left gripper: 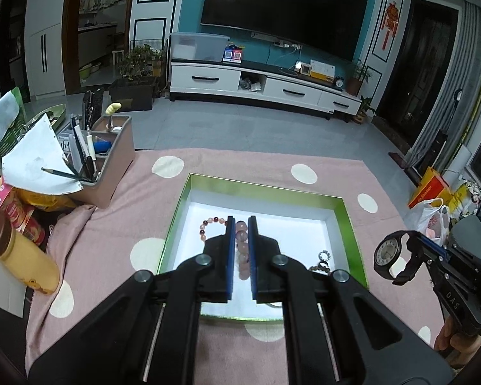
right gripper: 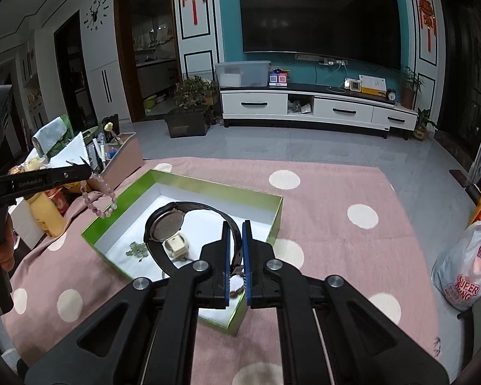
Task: Organize jewelry
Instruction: 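Carry the black watch and pink bead bracelet over the green box, then lower the watch into the box and open the right tool while the left tool releases the bracelet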
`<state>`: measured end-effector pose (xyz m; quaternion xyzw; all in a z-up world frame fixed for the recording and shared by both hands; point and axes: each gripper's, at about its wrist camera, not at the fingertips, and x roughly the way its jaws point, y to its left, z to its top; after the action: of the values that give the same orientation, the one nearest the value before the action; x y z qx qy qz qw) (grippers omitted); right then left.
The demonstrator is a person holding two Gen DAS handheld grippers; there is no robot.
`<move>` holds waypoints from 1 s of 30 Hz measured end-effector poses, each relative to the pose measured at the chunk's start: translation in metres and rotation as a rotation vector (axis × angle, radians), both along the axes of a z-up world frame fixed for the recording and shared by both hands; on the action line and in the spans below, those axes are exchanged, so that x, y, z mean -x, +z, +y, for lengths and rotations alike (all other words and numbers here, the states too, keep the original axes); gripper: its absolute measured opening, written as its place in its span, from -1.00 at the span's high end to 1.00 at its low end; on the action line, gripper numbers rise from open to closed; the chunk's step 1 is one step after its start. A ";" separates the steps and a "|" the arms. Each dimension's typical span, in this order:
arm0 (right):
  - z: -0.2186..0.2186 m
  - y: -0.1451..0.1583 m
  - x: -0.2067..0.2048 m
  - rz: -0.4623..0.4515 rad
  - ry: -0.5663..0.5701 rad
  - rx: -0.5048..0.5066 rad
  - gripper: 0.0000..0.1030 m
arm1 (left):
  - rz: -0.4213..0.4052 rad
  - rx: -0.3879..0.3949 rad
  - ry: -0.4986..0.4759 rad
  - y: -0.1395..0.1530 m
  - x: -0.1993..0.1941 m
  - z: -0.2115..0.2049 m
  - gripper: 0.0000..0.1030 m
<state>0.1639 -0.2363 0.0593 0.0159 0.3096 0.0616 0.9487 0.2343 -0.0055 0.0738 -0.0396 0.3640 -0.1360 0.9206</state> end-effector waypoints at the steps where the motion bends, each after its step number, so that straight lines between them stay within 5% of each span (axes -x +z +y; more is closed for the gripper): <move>1: 0.000 -0.001 -0.004 0.004 0.000 0.004 0.88 | 0.005 -0.006 0.001 -0.002 -0.005 -0.002 0.86; 30: 0.047 -0.086 -0.125 0.296 -0.004 0.114 0.88 | 0.187 -0.118 -0.020 -0.095 -0.066 -0.022 0.86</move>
<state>0.2889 -0.1894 -0.0264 -0.0286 0.4491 0.0391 0.8922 0.3007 -0.0274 -0.0216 0.0054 0.4562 -0.1191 0.8818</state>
